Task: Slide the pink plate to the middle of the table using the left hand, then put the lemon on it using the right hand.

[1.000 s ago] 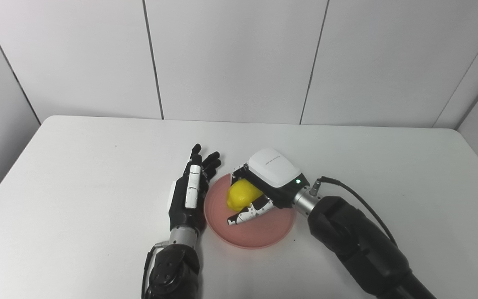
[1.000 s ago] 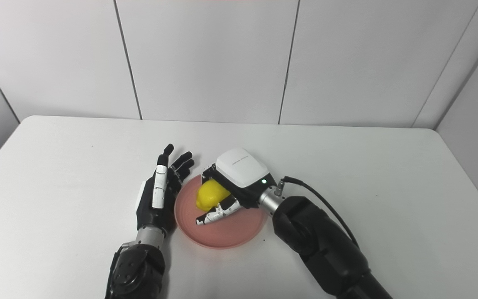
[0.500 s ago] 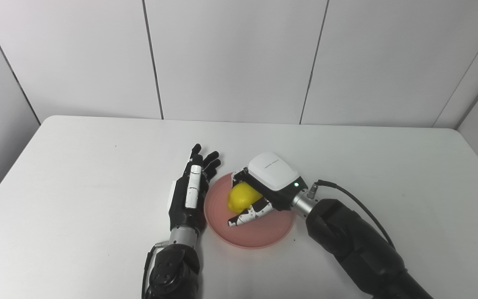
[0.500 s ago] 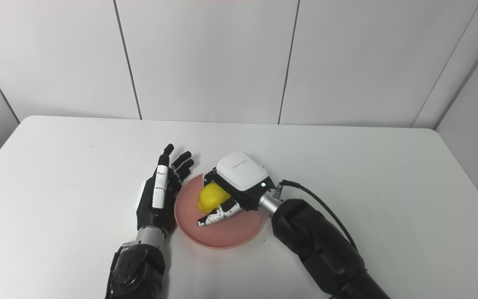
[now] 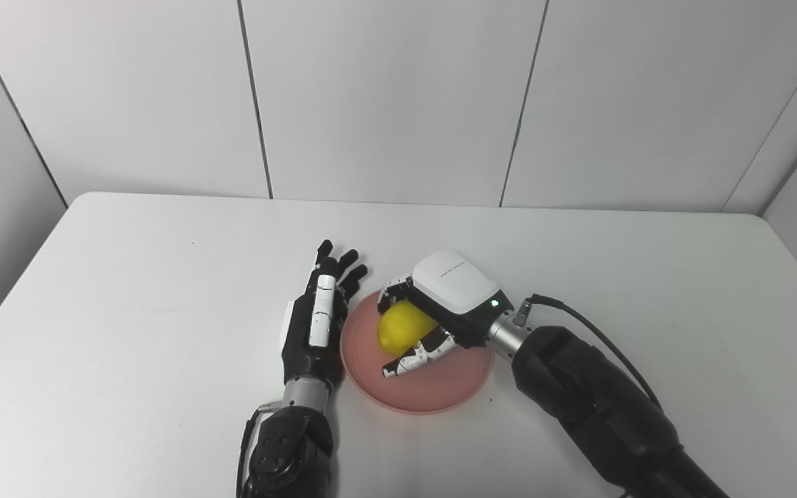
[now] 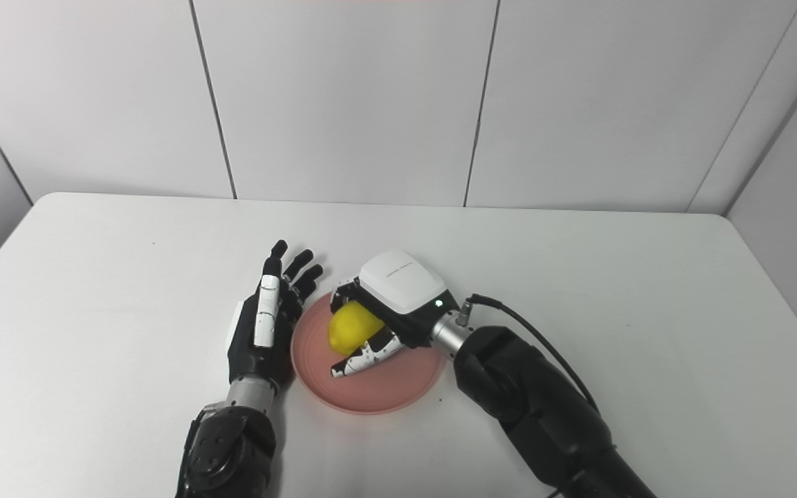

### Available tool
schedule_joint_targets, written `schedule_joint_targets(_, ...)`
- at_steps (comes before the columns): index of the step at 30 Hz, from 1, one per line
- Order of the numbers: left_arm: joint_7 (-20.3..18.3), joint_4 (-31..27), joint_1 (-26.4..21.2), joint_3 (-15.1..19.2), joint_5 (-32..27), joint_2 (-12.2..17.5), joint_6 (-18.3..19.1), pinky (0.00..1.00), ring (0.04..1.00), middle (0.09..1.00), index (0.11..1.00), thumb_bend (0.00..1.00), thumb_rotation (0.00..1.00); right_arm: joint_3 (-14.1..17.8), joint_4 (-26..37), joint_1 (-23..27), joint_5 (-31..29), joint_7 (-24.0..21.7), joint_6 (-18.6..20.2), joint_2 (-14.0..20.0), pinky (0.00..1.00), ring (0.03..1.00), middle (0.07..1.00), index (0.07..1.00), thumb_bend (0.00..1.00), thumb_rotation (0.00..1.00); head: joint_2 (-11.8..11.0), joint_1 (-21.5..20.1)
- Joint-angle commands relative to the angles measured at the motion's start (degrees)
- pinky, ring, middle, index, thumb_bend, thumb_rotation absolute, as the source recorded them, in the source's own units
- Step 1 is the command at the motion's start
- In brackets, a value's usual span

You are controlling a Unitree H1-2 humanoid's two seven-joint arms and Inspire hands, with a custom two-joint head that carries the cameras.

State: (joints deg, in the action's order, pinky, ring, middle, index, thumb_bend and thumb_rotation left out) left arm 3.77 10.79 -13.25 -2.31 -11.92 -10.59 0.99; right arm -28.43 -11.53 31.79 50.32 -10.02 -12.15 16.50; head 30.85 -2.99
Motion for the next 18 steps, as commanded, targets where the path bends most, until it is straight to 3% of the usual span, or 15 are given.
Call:
schedule_joint_targets(1,2.1,4.4,2.7,0.2,0.1,-4.5,3.2,0.95,0.883,0.972,0.998,0.77,0.83,1.2,2.2,2.2,-1.1,-0.7,0.7,0.4,0.45,0.532,0.609,0.661,0.89,0.77,0.1,0.1)
schedule_joint_targets(12,2.2,4.8,2.3,0.3,0.1,-4.6,3.4,0.97,0.995,1.0,1.0,0.79,0.82,1.7,2.6,2.2,-0.9,-2.7,0.1,0.3,0.63,0.666,0.695,0.674,0.95,0.85,0.1,-0.2)
schedule_joint_targets(18,2.5,4.4,2.4,-0.1,1.4,-4.3,3.4,0.98,0.991,1.0,0.983,0.77,0.84,1.8,3.0,2.4,-1.3,-3.7,0.0,0.5,0.66,0.69,0.707,0.686,0.95,0.85,0.2,-0.3)
